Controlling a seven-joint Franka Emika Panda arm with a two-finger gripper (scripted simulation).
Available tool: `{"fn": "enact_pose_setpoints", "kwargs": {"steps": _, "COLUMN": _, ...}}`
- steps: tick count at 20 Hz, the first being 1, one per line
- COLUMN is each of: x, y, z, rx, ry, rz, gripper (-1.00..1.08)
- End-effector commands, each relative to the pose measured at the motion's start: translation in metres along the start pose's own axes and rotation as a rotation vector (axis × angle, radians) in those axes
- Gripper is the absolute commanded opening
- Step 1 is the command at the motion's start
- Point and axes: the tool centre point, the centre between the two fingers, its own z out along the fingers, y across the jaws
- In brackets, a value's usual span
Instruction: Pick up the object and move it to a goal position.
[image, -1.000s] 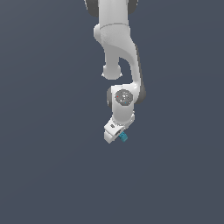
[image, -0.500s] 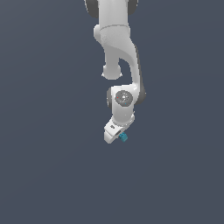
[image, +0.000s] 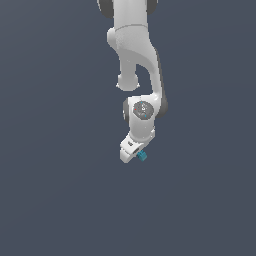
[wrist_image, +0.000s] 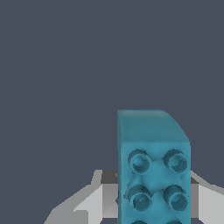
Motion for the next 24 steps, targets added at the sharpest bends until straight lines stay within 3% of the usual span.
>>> {"fn": "enact_pose_setpoints", "kwargs": {"steps": 1, "x": 0.004, "y": -0.003, "z": -0.011, "rx": -0.002, "ry": 0.002, "rz": -0.001, "gripper": -1.0}}
{"fn": "enact_pose_setpoints", "kwargs": {"steps": 24, "x": 0.074, "y": -0.07, "z": -0.204, "rx": -0.001, "ry": 0.002, "rz": -0.002, "gripper": -1.0}}
